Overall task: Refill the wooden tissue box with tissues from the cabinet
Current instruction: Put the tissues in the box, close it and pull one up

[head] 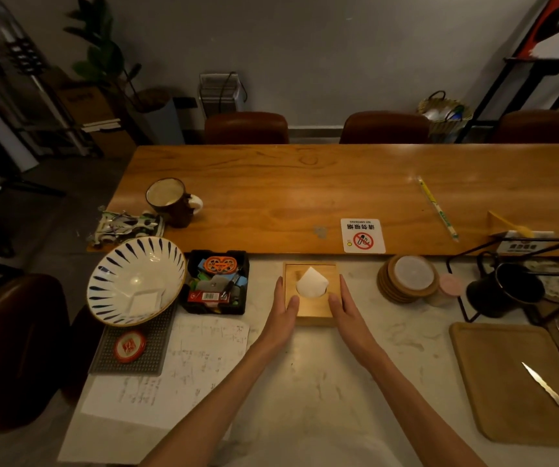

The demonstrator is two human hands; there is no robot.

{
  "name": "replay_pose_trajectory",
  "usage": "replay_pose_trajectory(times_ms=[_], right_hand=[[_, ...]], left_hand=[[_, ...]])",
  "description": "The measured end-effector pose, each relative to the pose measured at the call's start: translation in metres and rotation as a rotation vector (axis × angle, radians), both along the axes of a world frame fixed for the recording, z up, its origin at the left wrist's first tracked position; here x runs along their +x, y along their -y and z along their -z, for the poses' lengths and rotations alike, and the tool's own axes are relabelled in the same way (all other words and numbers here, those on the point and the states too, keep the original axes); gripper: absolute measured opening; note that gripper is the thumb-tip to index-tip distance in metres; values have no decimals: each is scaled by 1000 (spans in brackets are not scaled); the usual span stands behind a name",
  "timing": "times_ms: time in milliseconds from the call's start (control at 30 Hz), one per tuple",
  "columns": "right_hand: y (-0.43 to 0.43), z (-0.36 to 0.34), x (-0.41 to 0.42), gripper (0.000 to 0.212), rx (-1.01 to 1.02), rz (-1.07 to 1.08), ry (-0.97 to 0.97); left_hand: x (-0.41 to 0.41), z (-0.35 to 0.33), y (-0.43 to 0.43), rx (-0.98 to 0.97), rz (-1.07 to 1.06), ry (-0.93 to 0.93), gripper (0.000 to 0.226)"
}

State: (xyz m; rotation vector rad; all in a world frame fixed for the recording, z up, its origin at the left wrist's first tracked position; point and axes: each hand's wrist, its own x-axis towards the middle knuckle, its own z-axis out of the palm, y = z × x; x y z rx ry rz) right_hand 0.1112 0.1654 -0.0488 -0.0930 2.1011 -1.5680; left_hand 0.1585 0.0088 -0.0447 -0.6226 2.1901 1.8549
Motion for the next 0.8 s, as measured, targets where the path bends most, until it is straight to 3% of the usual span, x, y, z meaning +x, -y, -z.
replay_pose_trajectory(times_ms=[67, 167, 267, 600, 800], right_hand=[[-1, -2, 2, 67, 80, -38, -74], [-9, -1, 15, 77, 382, -140, -416], [-14, 9, 28, 68, 581, -225, -637], [2, 7, -19, 55, 707, -236, -634], [2, 16, -16, 56, 673, -199, -672]], left_hand=[[5, 2, 2, -114, 69, -60, 71], [19, 7, 3, -534, 277, -149, 78], [25, 11, 4, -819, 346, -190, 75], [-18, -5, 9, -936, 374, -135, 66], [-23, -2, 3, -1000, 399, -17, 66]])
